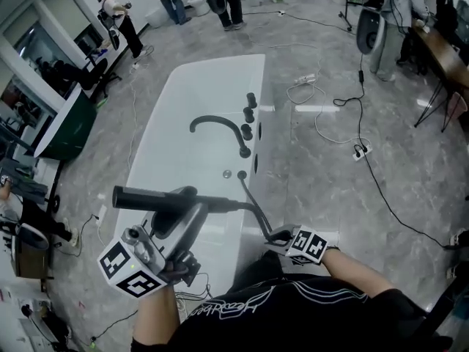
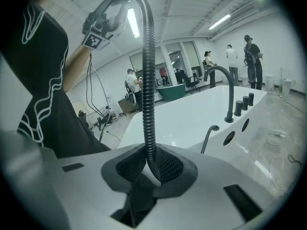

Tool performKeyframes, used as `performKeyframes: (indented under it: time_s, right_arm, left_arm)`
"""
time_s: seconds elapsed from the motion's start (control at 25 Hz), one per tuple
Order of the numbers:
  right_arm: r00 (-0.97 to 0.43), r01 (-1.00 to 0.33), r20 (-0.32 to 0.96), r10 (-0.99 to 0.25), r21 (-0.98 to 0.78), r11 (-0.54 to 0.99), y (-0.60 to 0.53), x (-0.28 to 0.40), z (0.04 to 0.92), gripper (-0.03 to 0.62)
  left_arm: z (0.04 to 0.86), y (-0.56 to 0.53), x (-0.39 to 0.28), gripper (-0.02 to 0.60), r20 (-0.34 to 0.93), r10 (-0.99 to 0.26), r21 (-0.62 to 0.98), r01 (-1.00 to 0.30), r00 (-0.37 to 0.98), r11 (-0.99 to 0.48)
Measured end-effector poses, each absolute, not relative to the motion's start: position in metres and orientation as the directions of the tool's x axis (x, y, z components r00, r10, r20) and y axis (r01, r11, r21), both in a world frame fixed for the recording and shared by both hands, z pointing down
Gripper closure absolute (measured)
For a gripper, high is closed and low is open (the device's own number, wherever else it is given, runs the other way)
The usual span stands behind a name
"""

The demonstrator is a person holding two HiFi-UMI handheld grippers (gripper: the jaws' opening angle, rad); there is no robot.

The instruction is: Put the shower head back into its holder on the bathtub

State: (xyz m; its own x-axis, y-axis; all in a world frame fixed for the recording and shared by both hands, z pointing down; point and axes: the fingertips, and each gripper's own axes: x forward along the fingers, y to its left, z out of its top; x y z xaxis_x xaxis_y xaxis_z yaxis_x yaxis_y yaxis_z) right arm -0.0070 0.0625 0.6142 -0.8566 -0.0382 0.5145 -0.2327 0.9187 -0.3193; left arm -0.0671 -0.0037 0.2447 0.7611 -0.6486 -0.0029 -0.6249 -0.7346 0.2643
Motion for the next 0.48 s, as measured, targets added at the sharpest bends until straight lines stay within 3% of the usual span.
performKeyframes:
  time_s: [0.48]
  right_arm:
    - [-0.933,-0.242,0.343,-0.105,-0.386,0.890,0.046,0.019,0.527,0.528]
  left_arm:
    - [0.274,-0.061,-0.085,0.446,0.017,-0.711,0.305,-0.681,0.703,-0.666]
